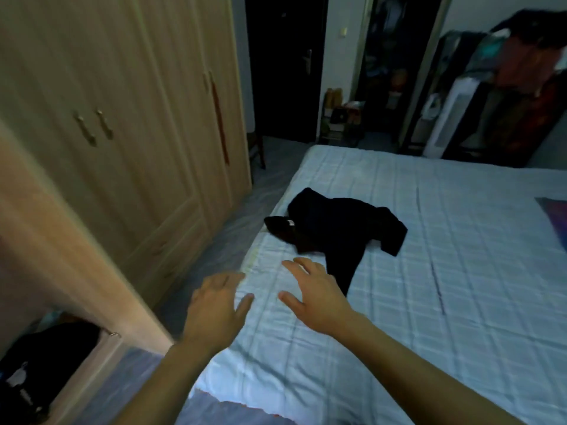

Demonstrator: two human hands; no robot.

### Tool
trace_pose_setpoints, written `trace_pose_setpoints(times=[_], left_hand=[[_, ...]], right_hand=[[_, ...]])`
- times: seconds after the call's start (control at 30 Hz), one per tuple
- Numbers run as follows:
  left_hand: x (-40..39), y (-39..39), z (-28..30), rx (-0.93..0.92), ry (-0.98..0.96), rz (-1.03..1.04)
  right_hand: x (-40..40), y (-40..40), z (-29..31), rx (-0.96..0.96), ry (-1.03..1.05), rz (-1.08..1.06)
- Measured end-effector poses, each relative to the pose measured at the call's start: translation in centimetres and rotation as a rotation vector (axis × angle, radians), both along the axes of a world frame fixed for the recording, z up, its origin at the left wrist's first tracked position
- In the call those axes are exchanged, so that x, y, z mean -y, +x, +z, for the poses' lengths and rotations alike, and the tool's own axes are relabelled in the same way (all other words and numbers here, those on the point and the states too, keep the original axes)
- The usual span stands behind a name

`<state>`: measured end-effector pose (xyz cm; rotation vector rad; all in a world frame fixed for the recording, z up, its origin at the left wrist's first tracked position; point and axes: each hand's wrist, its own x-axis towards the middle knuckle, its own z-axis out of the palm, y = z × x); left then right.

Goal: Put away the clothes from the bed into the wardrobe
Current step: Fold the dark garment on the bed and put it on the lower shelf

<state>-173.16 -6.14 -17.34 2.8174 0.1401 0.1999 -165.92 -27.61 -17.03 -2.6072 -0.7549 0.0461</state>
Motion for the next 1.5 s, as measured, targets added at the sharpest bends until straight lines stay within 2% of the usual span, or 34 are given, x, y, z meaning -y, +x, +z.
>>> trace_pose_setpoints(times=[0.2,0.5,0.67,0.97,1.13,1.5], left_hand=[[11.8,5.8,-0.1,-0.051,-0.045,-0.096],[16.3,14.0,0.7,-0.050,0.021,-0.173],[14.8,17.0,-1.6,-0.084,-0.011,-0.193],[7.5,27.8,-8.0,-0.173,-0.078,-0.240],[4.2,33.0,-12.4,-0.223,-0.111,-0.242],[4.9,41.5,-19.2,-0.276,-0.152,-0.288]], right_hand=[[11.3,5.4,0.3,-0.016,0.041,-0.130],[18.3,10.0,-0.9,-0.033,0.107,-0.252],[17.9,13.0,-2.6,-0.055,0.093,-0.285],[12.0,22.0,-7.4,-0.173,-0.029,-0.350],[8.5,27.1,-9.9,-0.207,0.013,-0.404],[8.4,34.8,-16.7,-0.313,-0.063,-0.389]])
